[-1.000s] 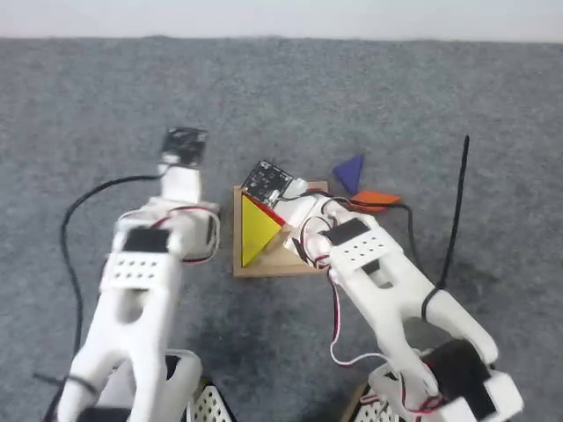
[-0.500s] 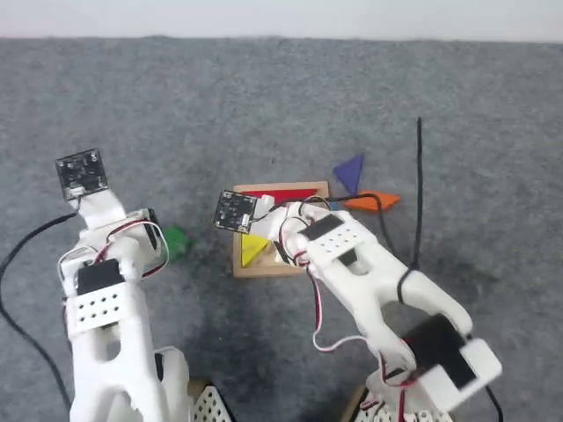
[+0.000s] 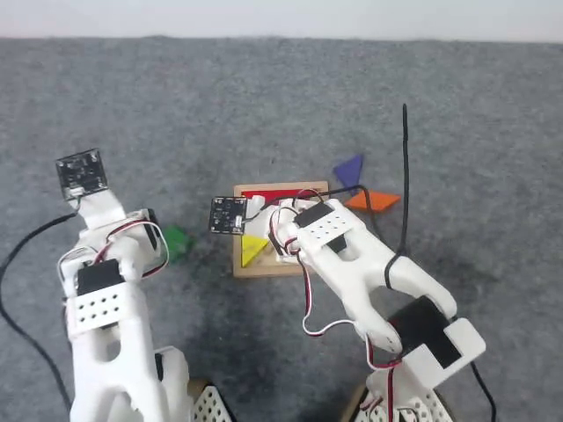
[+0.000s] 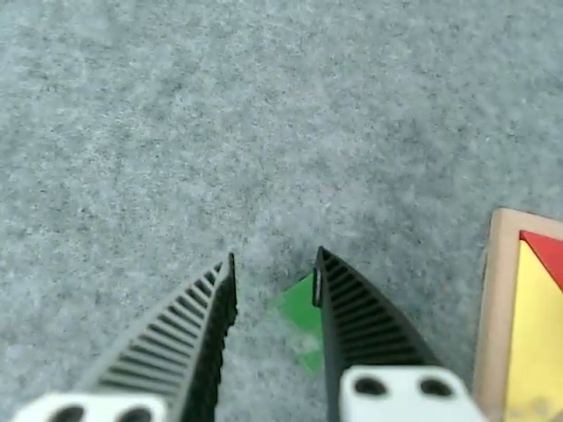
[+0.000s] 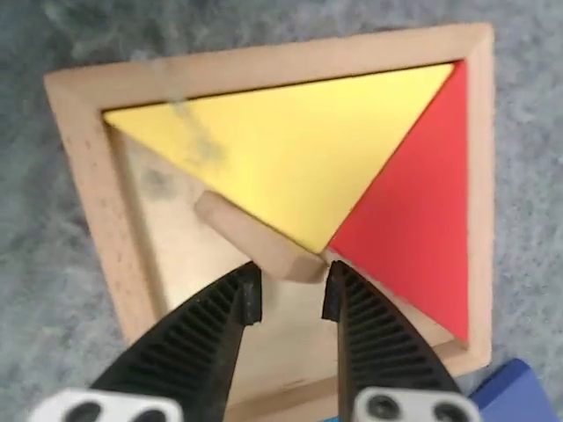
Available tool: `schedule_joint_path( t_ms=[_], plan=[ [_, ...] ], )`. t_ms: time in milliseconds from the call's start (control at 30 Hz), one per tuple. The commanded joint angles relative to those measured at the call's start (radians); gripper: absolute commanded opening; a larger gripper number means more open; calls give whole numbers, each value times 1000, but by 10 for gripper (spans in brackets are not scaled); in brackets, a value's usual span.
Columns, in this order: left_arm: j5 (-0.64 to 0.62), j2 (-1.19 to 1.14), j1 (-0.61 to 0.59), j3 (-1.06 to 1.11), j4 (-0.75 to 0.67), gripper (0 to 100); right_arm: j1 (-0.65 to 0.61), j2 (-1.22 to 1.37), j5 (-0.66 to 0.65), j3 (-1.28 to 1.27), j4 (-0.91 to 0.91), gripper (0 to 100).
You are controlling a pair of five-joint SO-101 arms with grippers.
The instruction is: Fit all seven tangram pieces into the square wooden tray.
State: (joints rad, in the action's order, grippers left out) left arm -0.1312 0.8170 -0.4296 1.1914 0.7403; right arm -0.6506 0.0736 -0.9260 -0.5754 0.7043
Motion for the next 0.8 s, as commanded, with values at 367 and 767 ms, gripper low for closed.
schedule_joint_path(
  t_ms=[367, 767],
  plan=[
    [-8, 25, -6, -8, -35, 150, -19, -18, -98, 110, 88, 143],
    [-9, 25, -8, -8, -35, 150, -76, -19, -130, 146, 193, 322]
  ],
)
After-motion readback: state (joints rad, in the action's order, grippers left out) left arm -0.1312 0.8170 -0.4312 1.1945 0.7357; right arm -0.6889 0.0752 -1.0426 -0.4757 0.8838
